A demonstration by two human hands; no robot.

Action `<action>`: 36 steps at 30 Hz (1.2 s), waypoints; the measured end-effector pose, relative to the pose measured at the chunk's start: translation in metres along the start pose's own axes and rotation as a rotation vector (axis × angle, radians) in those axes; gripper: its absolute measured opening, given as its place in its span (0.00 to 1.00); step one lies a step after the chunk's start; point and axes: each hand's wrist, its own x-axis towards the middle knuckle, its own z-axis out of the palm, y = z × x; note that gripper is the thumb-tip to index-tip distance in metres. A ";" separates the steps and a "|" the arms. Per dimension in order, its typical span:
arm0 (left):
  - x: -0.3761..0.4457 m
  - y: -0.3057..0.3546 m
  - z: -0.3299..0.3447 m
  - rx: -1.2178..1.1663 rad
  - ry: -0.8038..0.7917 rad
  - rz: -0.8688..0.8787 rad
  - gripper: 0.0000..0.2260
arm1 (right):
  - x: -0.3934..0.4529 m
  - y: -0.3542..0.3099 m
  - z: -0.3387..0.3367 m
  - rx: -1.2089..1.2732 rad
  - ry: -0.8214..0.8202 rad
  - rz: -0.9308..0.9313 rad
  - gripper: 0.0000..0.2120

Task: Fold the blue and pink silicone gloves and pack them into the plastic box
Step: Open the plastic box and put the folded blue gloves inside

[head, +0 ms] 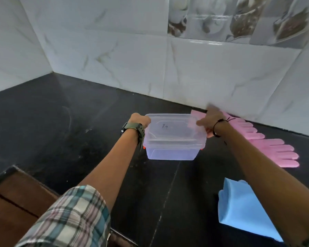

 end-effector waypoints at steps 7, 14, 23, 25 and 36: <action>-0.025 0.006 -0.005 -0.125 0.050 0.071 0.12 | -0.042 0.011 -0.017 0.152 0.137 -0.049 0.08; -0.130 -0.085 -0.014 -0.796 0.059 0.157 0.12 | -0.144 0.062 0.045 0.656 0.271 -0.012 0.08; -0.137 -0.138 -0.011 -0.615 0.118 -0.136 0.18 | -0.168 0.076 0.091 0.757 0.092 0.208 0.15; -0.140 -0.136 -0.008 -0.465 0.150 -0.109 0.13 | -0.174 0.074 0.088 0.691 0.051 0.157 0.16; -0.212 -0.047 0.102 -0.118 -0.670 -0.081 0.08 | -0.191 0.154 -0.014 0.007 0.471 0.237 0.11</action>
